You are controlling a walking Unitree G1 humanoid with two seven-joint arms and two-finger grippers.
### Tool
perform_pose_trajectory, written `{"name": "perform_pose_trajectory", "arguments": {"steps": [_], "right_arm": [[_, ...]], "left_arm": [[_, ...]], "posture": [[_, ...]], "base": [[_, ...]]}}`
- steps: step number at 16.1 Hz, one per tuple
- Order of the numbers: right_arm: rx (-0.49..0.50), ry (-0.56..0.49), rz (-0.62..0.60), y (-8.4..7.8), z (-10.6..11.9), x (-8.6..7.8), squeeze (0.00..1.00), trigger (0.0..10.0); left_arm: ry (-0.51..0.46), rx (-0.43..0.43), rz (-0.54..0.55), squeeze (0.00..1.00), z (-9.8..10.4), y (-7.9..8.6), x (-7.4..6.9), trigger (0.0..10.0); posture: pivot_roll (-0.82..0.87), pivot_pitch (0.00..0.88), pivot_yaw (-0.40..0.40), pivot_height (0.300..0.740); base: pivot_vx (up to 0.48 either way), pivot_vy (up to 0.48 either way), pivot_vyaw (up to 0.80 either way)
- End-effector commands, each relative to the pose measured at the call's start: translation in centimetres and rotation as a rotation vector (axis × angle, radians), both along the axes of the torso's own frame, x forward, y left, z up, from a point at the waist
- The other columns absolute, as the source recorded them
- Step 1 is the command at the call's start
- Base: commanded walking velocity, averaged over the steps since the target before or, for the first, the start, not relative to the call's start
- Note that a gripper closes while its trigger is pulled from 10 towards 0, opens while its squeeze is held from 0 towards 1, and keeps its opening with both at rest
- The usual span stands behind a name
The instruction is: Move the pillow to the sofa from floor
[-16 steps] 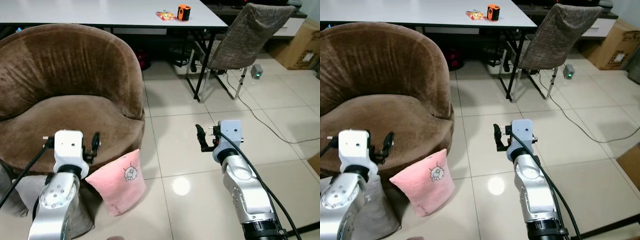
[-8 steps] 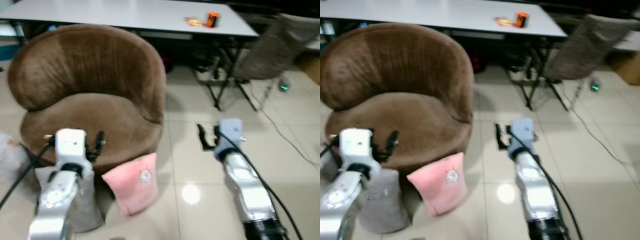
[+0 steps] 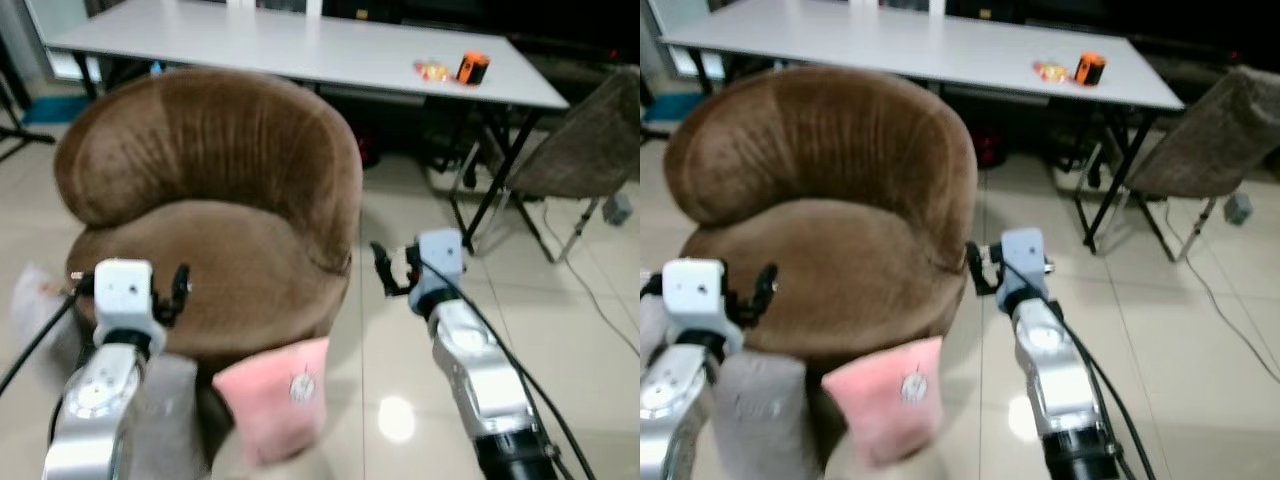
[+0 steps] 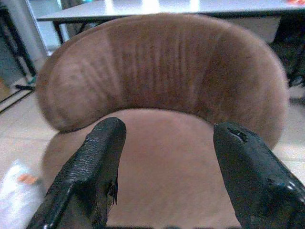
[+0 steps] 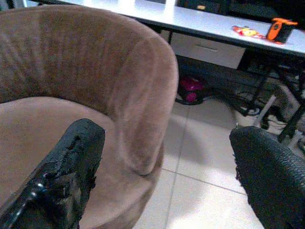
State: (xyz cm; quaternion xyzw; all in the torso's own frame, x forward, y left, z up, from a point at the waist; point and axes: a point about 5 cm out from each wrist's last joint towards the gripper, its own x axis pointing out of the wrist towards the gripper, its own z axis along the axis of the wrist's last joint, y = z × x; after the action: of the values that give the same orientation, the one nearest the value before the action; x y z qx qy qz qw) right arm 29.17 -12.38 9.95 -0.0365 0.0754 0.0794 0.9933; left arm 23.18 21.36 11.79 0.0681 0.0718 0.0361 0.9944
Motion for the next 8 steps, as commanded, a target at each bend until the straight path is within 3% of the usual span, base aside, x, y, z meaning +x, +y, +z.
{"name": "perform_pose_trajectory", "arguments": {"steps": [1,4,6,8], "right_arm": [[-0.011,-0.007,-0.035,-1.37,0.08,-0.04,0.00,10.0],[-0.025,0.004,-0.001,-1.09,-0.01,0.04,0.00,10.0],[-0.023,0.001,0.038,-0.69,0.05,0.07,0.00,10.0],[-0.021,-0.001,0.038,-0.59,0.07,0.09,0.00,10.0]], "left_arm": [[-0.006,-0.009,-0.028,0.00,0.17,-0.86,0.22,10.0],[-0.007,-0.007,-0.023,0.00,0.17,-0.83,0.09,10.0],[-0.008,-0.005,-0.016,0.00,0.21,-0.69,-0.09,10.0],[-0.007,-0.009,0.006,0.00,0.23,-0.47,-0.35,10.0]], "posture": [[-0.05,0.000,-0.059,0.740],[-0.05,0.000,-0.067,0.740],[-0.05,0.000,-0.067,0.740],[-0.04,0.000,-0.075,0.740]], "base": [[0.304,0.000,0.00],[0.292,0.000,0.00],[0.262,0.000,0.80],[0.000,0.000,0.80]]}}
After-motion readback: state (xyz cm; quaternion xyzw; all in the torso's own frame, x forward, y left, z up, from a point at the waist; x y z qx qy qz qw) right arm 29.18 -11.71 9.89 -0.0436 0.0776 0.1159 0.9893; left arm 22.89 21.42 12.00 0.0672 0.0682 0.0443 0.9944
